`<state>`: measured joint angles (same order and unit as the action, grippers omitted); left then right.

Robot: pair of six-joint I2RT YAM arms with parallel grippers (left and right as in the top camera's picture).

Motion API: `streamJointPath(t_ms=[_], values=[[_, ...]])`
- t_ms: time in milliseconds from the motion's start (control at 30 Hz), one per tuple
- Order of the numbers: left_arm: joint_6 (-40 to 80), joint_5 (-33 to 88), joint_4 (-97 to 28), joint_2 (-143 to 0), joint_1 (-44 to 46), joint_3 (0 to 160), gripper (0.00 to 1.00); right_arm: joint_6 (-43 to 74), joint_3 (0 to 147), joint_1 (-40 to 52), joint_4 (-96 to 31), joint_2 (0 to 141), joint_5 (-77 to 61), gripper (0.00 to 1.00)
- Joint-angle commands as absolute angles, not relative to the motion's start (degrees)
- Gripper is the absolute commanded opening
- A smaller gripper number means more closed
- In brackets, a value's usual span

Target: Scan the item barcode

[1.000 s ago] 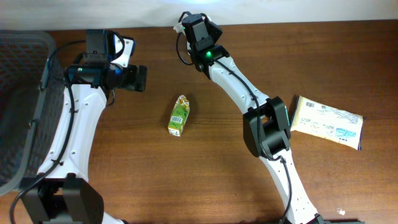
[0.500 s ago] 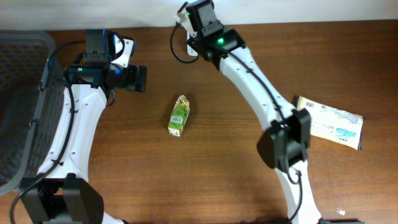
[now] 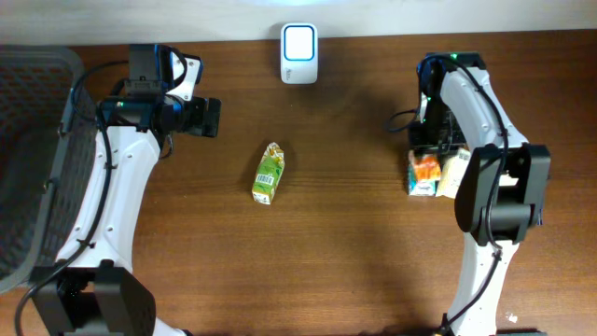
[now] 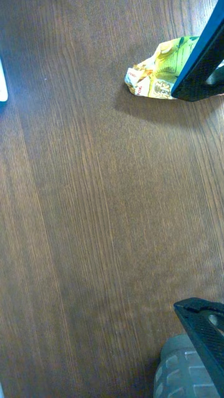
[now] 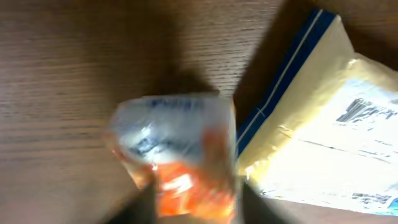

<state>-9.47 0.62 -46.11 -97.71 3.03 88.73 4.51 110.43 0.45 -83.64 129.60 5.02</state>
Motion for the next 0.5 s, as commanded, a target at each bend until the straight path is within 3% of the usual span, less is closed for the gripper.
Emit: streamJointPath(t_ms=[0,67,133,167,233,300,333,467], values=[[-10.4,0.7,-46.2,-96.7,2.9,89.3,0.99,4.8,110.5,-0.8,-85.0,129.1,5.6,0.95],[-10.4,0.7,-46.2,-96.7,2.9,89.3,0.99,3.7,115.6,-0.9,-88.0,128.9,4.0,0.99],[-10.4,0.7,-46.2,-96.7,2.9,89.3,0.99,0.4,121.2,0.8,-88.9,128.9,-7.8,0.99],[-10.4,0.6,-46.2,-96.7,2.9,89.3,0.99,0.4,123.1,2.8,-86.0,128.9,-19.3,0.99],[-10.4,0.7,-46.2,-96.7,2.9,89.3,0.99,0.4,122.7,7.3,-79.3,129.2,-28.9,0.99],[-10.4,0.7,-46.2,-96.7,2.9,89.3,0.99,2.2,122.7,11.2,-75.7,129.8,-29.4,1.0],[-10.4,0.7,-46.2,-96.7,2.9,89.3,0.99,9.9,122.7,16.1,-71.3,131.7,-29.0,0.87],[-10.4,0.7,-46.2,-96.7,2.9,89.3,0.99,29.8,122.7,26.7,-60.1,137.1,-20.2,0.8]])
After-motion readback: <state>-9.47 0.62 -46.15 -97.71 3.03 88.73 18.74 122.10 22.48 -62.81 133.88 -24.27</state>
